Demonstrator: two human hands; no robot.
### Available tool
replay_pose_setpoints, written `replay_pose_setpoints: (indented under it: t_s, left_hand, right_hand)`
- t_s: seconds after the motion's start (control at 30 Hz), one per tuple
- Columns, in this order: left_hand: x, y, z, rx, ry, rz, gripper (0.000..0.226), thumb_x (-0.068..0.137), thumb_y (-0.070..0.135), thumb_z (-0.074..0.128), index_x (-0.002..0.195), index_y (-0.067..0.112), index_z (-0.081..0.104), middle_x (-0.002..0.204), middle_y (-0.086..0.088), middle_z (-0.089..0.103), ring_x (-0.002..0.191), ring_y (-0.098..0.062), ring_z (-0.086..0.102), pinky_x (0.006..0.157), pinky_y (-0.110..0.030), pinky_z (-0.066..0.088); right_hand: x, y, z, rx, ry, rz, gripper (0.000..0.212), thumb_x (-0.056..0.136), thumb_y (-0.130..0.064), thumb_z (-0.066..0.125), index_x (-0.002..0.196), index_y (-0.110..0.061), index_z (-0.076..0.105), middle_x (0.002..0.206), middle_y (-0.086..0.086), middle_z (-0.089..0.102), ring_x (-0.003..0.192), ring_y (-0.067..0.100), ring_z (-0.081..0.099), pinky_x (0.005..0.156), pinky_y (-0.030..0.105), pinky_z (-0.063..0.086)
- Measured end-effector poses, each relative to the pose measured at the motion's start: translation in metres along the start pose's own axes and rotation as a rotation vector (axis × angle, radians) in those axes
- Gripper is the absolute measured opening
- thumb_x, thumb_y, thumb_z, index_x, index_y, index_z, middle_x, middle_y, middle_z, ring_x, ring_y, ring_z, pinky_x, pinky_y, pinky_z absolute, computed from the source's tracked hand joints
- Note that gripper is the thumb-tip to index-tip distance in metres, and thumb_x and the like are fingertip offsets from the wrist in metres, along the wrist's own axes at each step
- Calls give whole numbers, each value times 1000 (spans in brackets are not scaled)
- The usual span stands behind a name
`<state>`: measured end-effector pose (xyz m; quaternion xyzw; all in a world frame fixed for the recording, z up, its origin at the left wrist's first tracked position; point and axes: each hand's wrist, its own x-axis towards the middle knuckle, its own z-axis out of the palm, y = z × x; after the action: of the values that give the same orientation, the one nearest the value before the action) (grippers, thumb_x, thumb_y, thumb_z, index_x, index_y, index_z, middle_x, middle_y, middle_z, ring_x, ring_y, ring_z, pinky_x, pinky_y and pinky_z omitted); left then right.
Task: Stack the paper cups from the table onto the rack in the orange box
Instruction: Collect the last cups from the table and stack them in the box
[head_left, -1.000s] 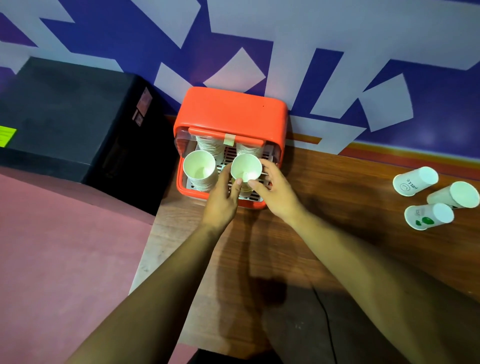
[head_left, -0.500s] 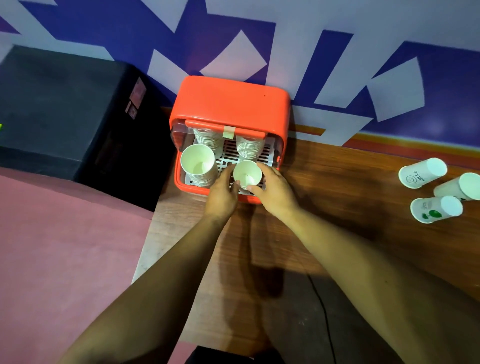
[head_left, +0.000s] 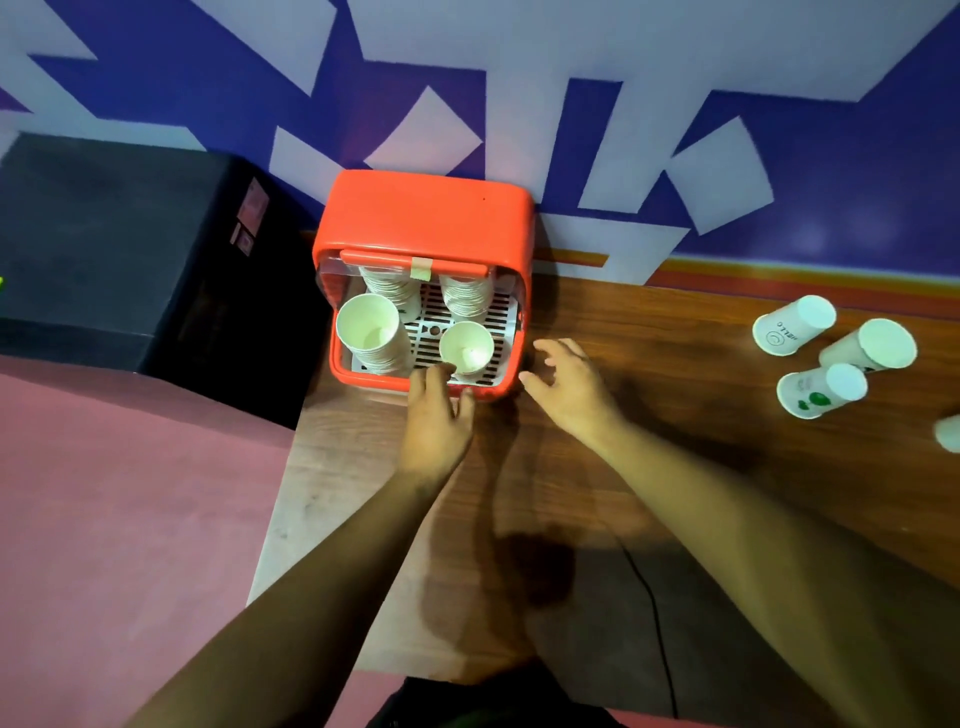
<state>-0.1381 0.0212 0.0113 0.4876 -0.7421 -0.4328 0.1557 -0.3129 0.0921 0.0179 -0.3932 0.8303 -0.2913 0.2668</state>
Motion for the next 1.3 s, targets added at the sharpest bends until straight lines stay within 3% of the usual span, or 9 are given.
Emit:
replay_pose_setpoints:
  t_s: [0.13, 0.33, 0.47, 0.73, 0.87, 0.93, 1.03, 1.13, 1.3]
  left_hand:
    - [6, 29, 24, 12, -128, -16, 23, 93, 13, 60, 115, 6, 57, 116, -11, 53, 104, -29, 60, 97, -46, 49]
    - [34, 115, 105, 107, -341, 166, 11, 91, 14, 61, 100, 10, 56, 106, -15, 60, 99, -30, 59, 90, -32, 44]
    - [49, 177, 176, 160, -449, 274, 27, 89, 14, 63, 113, 4, 58, 116, -17, 58, 108, -31, 56, 95, -32, 42]
    - [91, 267, 308, 346, -587, 458, 59, 87, 18, 71, 137, 4, 44, 138, -16, 42, 123, -35, 51, 101, -38, 41]
    - [107, 281, 352, 464, -669, 561, 85, 88, 18, 71, 156, 9, 22, 162, -14, 23, 147, -32, 29, 118, -40, 31]
    - [117, 277, 367, 530, -699, 607, 84, 89, 18, 69, 158, 15, 21, 165, -9, 20, 150, -29, 24, 121, -42, 28]
    - [124, 269, 376, 608, -673, 683, 64, 87, 16, 71, 145, 11, 44, 150, -10, 37, 137, -34, 40, 110, -44, 41]
    - [120, 262, 373, 603, -629, 713, 52, 86, 16, 72, 132, 13, 48, 132, -12, 42, 123, -34, 47, 98, -48, 48]
    - [112, 243, 351, 502, -565, 545, 78, 87, 22, 74, 153, 21, 33, 135, -18, 35, 127, -34, 44, 111, -43, 39]
  right_hand:
    - [-23, 44, -59, -170, 50, 47, 48, 89, -26, 66, 132, -8, 55, 135, 8, 48, 121, 25, 53, 105, 37, 43]
    - [-50, 122, -157, -351, 239, 203, 51, 88, -30, 64, 134, -11, 53, 138, 8, 44, 126, 30, 48, 106, 46, 43]
    - [-63, 176, -208, -317, 348, 322, 53, 82, -28, 70, 127, -6, 54, 131, 16, 47, 119, 38, 51, 101, 43, 44]
    - [-57, 261, -246, -323, 279, 425, 79, 74, -43, 77, 140, -16, 42, 138, 11, 45, 127, 30, 46, 105, 42, 42]
    - [-52, 288, -244, -254, 254, 421, 86, 74, -42, 77, 146, -19, 35, 140, 7, 43, 130, 28, 44, 105, 43, 44]
    - [-51, 299, -243, -235, 247, 405, 84, 77, -41, 76, 148, -23, 34, 142, 4, 43, 131, 27, 44, 104, 43, 44]
    - [-51, 310, -240, -175, 244, 337, 80, 82, -34, 74, 150, -29, 32, 143, 0, 44, 132, 24, 43, 103, 44, 45]
    - [-51, 314, -235, -127, 258, 302, 73, 83, -26, 74, 146, -28, 37, 145, -2, 47, 133, 22, 46, 104, 41, 44]
    - [-46, 306, -232, -66, 275, 303, 60, 76, -22, 78, 128, -15, 47, 128, 8, 57, 117, 28, 57, 94, 42, 51]
